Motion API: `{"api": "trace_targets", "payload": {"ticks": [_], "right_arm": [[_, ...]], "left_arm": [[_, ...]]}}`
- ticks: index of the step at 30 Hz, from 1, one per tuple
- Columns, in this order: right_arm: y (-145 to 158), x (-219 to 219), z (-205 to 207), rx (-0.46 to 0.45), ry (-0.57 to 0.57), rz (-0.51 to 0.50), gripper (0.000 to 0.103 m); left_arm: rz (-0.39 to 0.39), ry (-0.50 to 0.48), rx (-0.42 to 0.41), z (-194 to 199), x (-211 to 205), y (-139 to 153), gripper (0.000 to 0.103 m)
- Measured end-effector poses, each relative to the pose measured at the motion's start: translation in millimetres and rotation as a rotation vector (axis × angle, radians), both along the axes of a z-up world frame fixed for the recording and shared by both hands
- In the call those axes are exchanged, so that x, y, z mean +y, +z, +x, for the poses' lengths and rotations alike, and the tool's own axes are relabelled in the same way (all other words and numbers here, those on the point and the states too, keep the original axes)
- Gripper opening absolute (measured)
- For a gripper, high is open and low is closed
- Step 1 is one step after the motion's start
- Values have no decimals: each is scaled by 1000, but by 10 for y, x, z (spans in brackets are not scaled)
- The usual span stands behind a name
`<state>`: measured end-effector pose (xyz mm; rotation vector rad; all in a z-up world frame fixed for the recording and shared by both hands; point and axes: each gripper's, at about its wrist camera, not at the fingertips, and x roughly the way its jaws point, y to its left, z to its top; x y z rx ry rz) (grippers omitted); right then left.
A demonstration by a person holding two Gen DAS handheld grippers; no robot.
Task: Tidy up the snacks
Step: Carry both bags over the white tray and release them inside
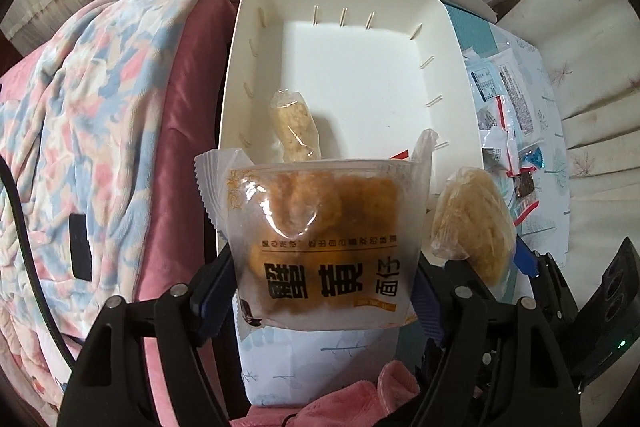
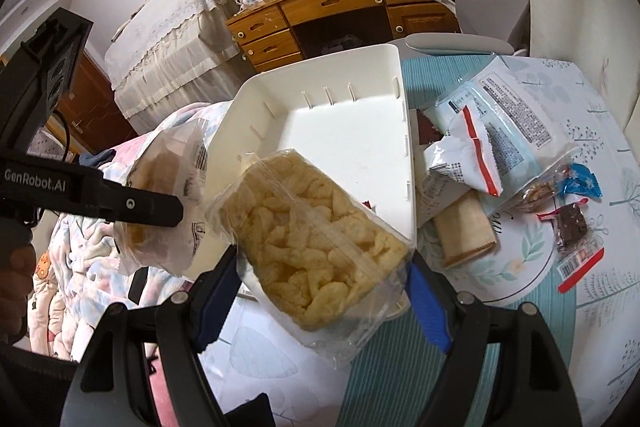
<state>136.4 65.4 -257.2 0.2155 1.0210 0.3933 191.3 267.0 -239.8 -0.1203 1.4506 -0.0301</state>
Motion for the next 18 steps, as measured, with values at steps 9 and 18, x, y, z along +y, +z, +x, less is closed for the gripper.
{"api": "trace_targets", "payload": {"ticks": [9, 18], "right_arm": [[-74, -38, 34, 45, -47, 21, 91], [-37, -90, -32, 42, -41, 16, 92]], "left_arm": [[-5, 6, 16, -35, 36, -104, 86], [-21, 46, 14, -134, 88, -159, 87]]}}
